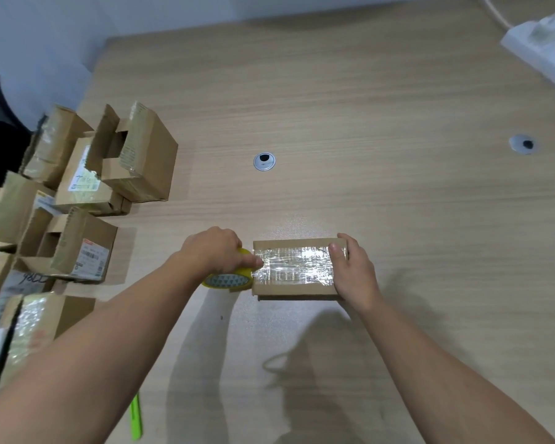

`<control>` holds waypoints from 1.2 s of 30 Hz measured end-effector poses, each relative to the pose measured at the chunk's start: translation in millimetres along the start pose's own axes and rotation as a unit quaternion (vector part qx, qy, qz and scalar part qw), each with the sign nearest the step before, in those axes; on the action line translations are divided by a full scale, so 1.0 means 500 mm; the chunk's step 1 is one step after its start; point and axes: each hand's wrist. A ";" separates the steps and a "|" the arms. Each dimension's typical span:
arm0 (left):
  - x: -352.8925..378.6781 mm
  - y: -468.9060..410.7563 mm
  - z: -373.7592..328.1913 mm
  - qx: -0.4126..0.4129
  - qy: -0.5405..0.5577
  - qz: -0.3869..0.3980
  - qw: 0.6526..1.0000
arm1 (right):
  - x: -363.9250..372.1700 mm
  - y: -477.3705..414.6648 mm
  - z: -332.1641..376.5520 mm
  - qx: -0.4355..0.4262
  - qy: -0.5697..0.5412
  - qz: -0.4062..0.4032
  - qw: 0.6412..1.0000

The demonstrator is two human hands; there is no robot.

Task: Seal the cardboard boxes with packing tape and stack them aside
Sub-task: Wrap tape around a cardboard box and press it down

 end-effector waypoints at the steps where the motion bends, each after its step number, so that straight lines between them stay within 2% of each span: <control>1: 0.003 -0.004 0.000 -0.003 0.001 0.004 1.000 | 0.000 0.000 -0.001 -0.002 0.007 0.001 1.000; 9: 0.040 -0.030 0.018 -0.025 0.054 0.030 0.998 | 0.011 -0.002 -0.004 -0.001 0.057 -0.014 0.998; 11: 0.049 -0.028 0.016 -0.025 0.069 0.017 0.997 | 0.011 -0.003 -0.001 -0.010 0.153 -0.037 0.988; 13: 0.056 -0.027 0.010 -0.017 0.084 0.004 0.996 | 0.009 0.001 0.020 -0.065 0.262 -0.081 0.960; 14: 0.060 -0.027 0.009 -0.013 0.093 0.002 0.996 | 0.013 0.004 0.040 -0.105 0.291 -0.075 0.948; 15: 0.061 -0.026 0.009 -0.010 0.105 0.001 0.994 | 0.018 0.006 0.064 -0.152 0.314 -0.035 0.936; 17: 0.066 -0.023 0.014 -0.003 0.151 -0.007 0.989 | 0.045 0.015 0.107 -0.237 0.363 0.102 0.895; 19: 0.068 -0.019 0.021 0.013 0.209 -0.026 0.977 | 0.078 0.022 0.126 -0.259 0.411 0.204 0.850; 20: 0.069 -0.014 0.026 0.021 0.238 -0.031 0.970 | 0.093 0.021 0.120 -0.261 0.435 0.221 0.833; 22: 0.073 -0.002 0.042 0.031 0.301 -0.033 0.952 | 0.116 0.017 0.101 -0.273 0.472 0.203 0.813; 25: 0.090 0.013 0.071 0.033 0.373 -0.023 0.927 | 0.123 0.010 0.088 -0.291 0.459 0.151 0.826; 28: 0.110 0.021 0.088 0.031 0.452 -0.001 0.892 | 0.115 0.008 0.076 -0.327 0.414 0.136 0.839; 30: 0.113 0.021 0.087 0.038 0.469 0.010 0.882 | 0.106 0.009 0.060 -0.362 0.385 0.106 0.842; 36: 0.099 0.016 0.073 0.072 0.393 0.021 0.916 | 0.094 0.019 0.050 -0.367 0.371 0.075 0.850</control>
Point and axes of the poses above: each hand's wrist, its own y-axis away from the middle knuckle, its own x-axis out of the palm, z = x × y, and after that the axes turned 4 degrees about -z, right-handed
